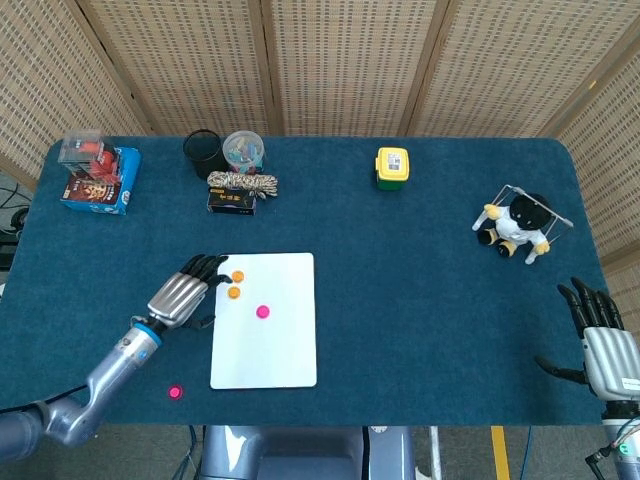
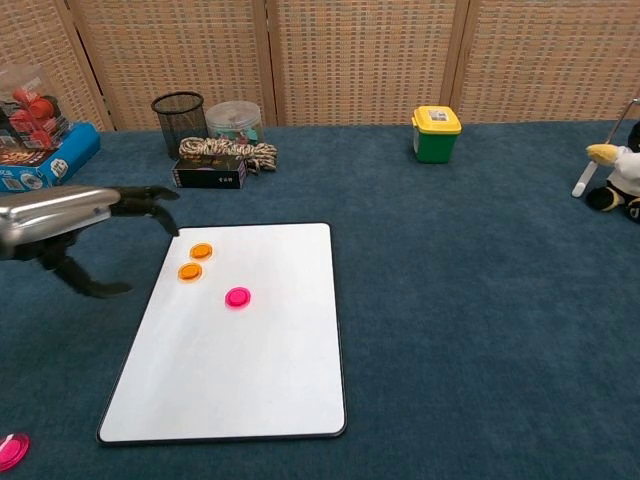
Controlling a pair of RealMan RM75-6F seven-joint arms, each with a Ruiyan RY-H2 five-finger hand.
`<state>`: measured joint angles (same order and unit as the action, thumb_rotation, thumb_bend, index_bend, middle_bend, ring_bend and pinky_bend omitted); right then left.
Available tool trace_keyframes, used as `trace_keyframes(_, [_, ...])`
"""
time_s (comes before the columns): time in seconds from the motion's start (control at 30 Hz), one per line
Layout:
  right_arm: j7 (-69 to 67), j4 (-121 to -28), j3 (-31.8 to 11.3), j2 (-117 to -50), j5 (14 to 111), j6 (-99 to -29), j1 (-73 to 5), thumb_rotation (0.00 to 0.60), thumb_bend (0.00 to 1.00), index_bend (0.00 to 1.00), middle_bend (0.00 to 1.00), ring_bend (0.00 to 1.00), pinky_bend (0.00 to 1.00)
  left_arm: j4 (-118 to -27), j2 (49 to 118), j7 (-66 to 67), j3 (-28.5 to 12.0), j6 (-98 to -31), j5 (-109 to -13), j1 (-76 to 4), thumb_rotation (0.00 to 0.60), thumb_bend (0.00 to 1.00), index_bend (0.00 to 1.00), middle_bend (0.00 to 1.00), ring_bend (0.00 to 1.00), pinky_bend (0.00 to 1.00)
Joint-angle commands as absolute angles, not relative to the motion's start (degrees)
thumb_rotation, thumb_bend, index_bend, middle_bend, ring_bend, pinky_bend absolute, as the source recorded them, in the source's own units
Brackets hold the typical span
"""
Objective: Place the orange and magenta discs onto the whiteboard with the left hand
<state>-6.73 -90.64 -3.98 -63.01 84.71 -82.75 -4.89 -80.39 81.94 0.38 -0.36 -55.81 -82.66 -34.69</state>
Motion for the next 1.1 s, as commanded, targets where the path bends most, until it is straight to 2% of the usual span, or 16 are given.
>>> trace_keyframes(0.03, [-6.45, -90.68, -3.96, -63.08, 84.83, -82.87, -4.87, 0.600, 0.00, 0.00, 0.00, 0.00, 0.00, -81.16, 77.35, -5.95, 6.47, -62.69, -90.42, -29.29, 0.600, 0.32, 0.25, 0.00, 0.00, 0.00])
trace_keyframes(0.2, [-5.96, -90.81, -3.93, -63.18, 85.04, -83.21, -4.78, 0.600, 0.00, 0.00, 0.00, 0.00, 0.00, -78.75, 76.38, -10.05, 11.13, -67.57, -95.66, -25.65, 0.600, 0.32, 0.26, 0.00, 0.00, 0.00])
trace_keyframes(0.4, [-5.79, -90.71, -3.92, -63.33, 85.31, -83.60, -4.69, 0.600, 0.00, 0.00, 0.00, 0.00, 0.00, -76.81, 76.68, -11.40, 14.23, -70.83, -99.44, -22.88, 0.600, 0.33, 0.27, 0.00, 0.00, 0.00])
trace_keyframes(0.83, [-6.82, -90.41, -3.92, -63.26, 85.35, -83.54, -4.66, 0.600, 0.00, 0.00, 0.00, 0.00, 0.00, -75.90, 77.39, -10.50, 17.07, -71.88, -102.34, -19.96, 0.600, 0.33, 0.30, 0.00, 0.00, 0.00])
trace_keyframes(1.1, [-6.80, -90.55, -3.89, -63.22, 85.39, -83.59, -4.62, 0.600, 0.00, 0.00, 0.00, 0.00, 0.00, -74.37, 78.48, -10.20, 17.26, -71.28, -102.39, -19.09, 0.600, 0.33, 0.31, 0.00, 0.00, 0.00])
